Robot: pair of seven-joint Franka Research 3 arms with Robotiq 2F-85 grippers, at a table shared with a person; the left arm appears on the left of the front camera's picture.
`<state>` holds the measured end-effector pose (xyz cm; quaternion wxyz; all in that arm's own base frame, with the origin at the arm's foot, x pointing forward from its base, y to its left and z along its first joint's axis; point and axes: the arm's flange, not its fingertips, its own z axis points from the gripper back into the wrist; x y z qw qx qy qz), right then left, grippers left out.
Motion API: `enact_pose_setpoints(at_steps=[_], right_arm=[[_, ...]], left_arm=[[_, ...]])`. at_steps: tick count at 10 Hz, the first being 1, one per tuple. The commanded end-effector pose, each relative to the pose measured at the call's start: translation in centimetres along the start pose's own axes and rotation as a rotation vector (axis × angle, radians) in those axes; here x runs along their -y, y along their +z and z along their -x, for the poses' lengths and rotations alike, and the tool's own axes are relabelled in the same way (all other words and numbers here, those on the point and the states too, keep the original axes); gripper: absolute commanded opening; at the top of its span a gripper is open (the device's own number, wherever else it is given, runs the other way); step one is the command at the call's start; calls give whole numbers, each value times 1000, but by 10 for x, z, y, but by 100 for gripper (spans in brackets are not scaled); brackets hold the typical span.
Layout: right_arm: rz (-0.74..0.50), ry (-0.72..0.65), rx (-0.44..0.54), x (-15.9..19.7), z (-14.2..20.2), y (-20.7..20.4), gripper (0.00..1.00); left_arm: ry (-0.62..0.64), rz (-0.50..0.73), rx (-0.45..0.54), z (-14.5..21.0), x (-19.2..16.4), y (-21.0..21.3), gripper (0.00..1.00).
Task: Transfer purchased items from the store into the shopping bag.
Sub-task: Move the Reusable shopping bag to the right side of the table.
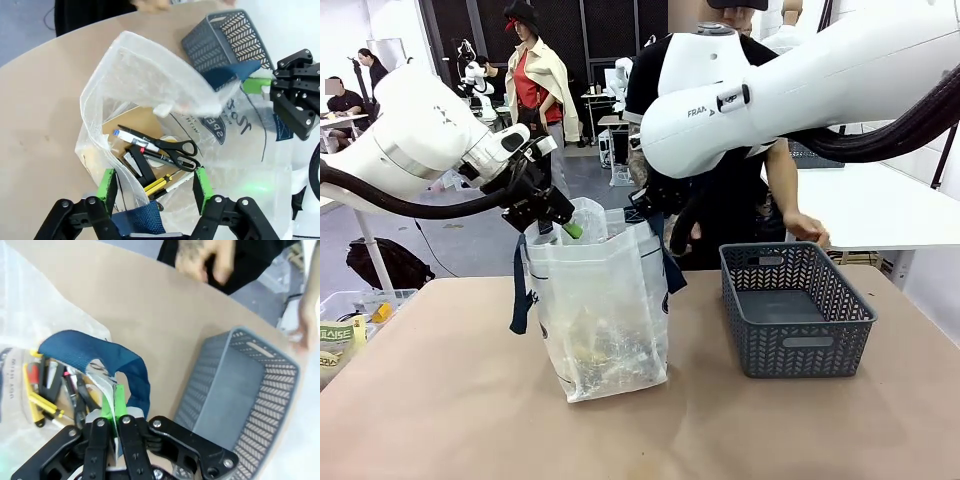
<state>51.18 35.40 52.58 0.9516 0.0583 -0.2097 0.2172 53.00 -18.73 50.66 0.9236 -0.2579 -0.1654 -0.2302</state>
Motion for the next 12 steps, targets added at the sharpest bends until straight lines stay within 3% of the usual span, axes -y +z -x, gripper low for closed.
enact_pose_setpoints(at_steps=[1, 5, 9, 12], right_arm=[[52, 62, -13, -15, -5, -11, 0], [72, 185, -36, -38, -1, -13, 0], [-22, 323, -50, -45, 5, -14, 0], [-68, 406, -59, -54, 3, -17, 0]], left_arm=[[22, 46, 32, -3, -5, -4, 79], [73, 90, 69, -16, -11, -12, 79], [137, 167, 113, -23, -21, -15, 79], [115, 180, 102, -26, -18, -21, 79]])
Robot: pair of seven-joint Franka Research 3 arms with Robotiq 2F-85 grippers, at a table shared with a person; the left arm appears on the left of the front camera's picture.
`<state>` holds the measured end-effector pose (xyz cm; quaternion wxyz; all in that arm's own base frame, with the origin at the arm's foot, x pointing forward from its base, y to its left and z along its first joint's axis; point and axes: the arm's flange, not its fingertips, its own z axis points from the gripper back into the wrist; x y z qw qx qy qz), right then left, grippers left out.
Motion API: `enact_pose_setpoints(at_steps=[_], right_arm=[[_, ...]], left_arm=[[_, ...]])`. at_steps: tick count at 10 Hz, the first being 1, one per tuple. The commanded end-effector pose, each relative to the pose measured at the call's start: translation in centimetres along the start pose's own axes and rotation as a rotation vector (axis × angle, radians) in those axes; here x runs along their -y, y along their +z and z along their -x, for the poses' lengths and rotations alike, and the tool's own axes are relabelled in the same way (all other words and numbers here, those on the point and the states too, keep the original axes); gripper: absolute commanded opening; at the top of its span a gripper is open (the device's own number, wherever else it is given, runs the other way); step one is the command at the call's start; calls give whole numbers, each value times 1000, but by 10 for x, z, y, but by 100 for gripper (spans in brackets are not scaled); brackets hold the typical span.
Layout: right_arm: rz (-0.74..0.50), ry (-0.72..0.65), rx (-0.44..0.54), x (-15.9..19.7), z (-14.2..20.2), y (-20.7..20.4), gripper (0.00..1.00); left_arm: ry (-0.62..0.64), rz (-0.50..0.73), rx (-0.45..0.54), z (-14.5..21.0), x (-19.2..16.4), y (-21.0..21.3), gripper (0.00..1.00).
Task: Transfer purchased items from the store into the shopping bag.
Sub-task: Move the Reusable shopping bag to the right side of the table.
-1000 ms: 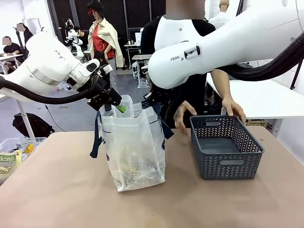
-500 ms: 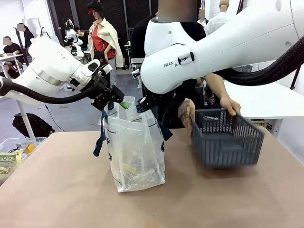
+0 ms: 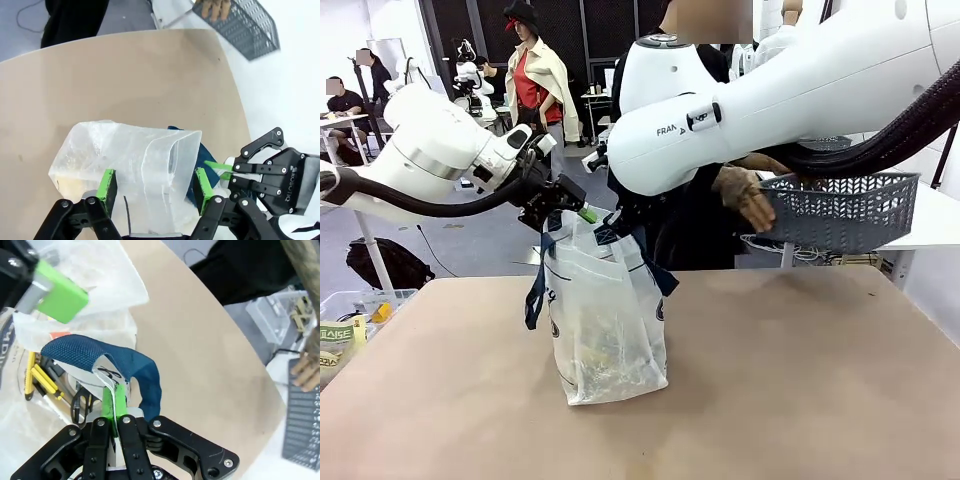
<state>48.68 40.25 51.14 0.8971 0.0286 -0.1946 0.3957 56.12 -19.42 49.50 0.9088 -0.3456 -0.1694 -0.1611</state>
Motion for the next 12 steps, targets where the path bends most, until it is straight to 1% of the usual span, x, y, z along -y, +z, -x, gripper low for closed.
enact_pose_setpoints(at_steps=[1, 3, 5, 7, 8, 10, 12], right_arm=[[-52, 55, 15, -1, -7, -5, 0], [-69, 83, 29, -5, -10, -7, 0], [-68, 104, 25, -8, -11, -9, 0], [-64, 116, 16, -11, -13, -11, 0], [-64, 127, 12, -15, -15, -12, 0], [-63, 151, 29, -21, -14, -11, 0], [-55, 167, 21, -25, -12, -11, 0]], left_arm=[[-31, 48, 10, -5, -2, -5, 79], [-28, 55, 3, -9, 0, -10, 79], [-22, 59, 4, -12, 1, -13, 79], [-33, 82, 9, -13, 0, -13, 79], [-20, 99, 20, -14, -1, -14, 79], [24, 99, 0, -24, -5, -27, 79], [44, 92, -32, -28, -7, -35, 79]])
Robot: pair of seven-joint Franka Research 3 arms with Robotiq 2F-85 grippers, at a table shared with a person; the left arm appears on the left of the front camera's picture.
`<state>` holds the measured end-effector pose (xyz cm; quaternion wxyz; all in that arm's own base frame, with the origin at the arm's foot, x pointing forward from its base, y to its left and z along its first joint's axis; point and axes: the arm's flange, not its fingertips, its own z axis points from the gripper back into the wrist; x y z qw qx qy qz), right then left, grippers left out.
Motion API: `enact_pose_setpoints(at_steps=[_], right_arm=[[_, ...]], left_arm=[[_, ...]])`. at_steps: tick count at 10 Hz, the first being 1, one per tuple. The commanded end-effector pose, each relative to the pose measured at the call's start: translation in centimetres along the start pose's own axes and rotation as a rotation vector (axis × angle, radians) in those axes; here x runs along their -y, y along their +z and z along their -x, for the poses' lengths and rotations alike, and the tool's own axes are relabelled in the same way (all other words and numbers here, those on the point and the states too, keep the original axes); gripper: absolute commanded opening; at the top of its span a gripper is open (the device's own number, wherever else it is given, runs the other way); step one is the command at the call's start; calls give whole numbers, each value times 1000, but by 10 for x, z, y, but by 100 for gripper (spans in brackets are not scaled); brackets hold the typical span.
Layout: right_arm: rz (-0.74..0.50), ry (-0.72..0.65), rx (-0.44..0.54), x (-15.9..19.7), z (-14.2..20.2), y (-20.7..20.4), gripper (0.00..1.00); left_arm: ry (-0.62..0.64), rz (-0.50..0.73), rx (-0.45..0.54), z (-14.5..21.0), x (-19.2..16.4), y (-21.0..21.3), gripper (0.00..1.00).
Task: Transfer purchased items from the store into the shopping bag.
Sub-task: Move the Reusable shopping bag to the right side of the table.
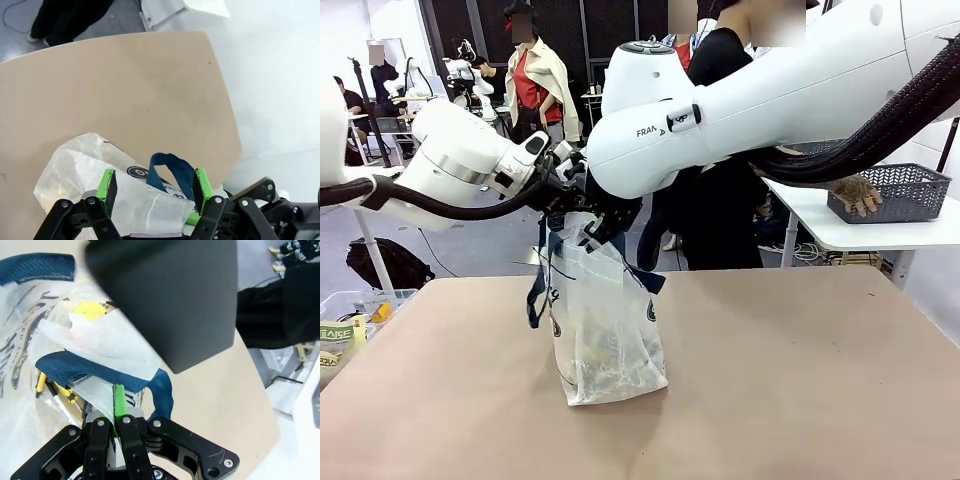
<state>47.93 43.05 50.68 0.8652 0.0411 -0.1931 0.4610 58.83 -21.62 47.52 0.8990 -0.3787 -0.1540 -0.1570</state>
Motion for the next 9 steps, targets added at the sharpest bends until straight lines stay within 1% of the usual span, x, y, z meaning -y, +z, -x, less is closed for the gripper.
enact_pose_setpoints(at_steps=[1, 2, 5, 6, 9], right_arm=[[-3, 32, 4, 0, 0, -3, 0], [-2, 33, 4, 0, -1, -2, 0], [4, 29, 5, -1, 2, 0, 0], [4, 24, 3, 0, 2, 0, 0], [11, 22, -1, -1, 2, 0, 0]], left_arm=[[31, 1, -25, -9, 0, -3, 79], [31, -23, -32, -10, 2, -4, 60], [37, -30, -40, -9, 1, -5, 4], [45, -31, -47, -9, 1, -4, 0], [50, -38, -62, -10, 2, -6, 0]])
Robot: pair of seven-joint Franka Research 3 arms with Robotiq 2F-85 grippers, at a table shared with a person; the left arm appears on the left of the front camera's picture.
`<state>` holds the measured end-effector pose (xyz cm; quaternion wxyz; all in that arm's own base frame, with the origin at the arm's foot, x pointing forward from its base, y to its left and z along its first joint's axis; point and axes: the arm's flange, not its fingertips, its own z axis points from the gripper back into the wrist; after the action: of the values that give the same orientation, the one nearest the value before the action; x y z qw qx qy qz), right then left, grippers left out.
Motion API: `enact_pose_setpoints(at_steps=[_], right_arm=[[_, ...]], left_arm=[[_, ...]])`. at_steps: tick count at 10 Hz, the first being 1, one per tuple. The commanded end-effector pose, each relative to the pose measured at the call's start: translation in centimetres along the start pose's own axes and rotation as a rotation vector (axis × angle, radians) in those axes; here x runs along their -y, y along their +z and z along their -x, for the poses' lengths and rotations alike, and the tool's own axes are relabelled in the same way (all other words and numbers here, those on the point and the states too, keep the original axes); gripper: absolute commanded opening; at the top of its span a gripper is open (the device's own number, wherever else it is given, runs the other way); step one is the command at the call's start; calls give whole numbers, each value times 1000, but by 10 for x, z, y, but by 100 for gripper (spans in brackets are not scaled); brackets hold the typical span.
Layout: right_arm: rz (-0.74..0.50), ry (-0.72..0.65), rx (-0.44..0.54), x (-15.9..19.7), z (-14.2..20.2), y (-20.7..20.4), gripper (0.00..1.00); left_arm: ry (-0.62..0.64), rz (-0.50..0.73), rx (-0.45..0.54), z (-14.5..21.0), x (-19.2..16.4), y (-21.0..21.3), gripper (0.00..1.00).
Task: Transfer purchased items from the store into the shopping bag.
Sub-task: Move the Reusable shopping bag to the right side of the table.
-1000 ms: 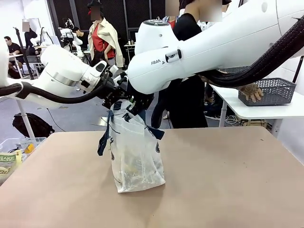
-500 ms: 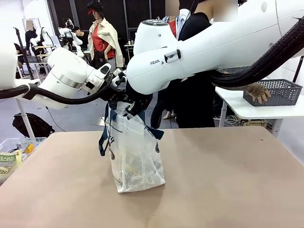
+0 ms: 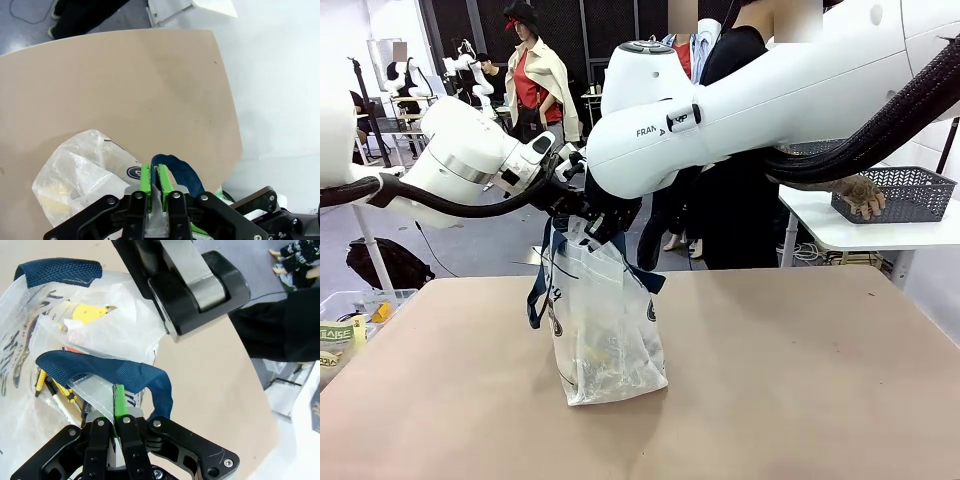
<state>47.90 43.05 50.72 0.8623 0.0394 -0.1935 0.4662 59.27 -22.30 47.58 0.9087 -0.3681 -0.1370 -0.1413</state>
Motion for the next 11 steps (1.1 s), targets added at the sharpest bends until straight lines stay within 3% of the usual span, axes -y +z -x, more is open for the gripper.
enact_pose_setpoints(at_steps=[1, 8, 9, 11], right_arm=[[9, 3, -3, -1, 2, -1, 0], [41, -39, 43, -10, 7, 3, 0], [36, -62, 44, -14, 13, 9, 7], [65, -94, 69, -21, 25, 22, 46]], left_arm=[[12, -12, -38, -5, -2, 0, 0], [24, -35, -40, -2, -2, -2, 0], [25, -36, -40, -2, -3, -2, 0], [23, -32, -39, -2, -4, -2, 0]])
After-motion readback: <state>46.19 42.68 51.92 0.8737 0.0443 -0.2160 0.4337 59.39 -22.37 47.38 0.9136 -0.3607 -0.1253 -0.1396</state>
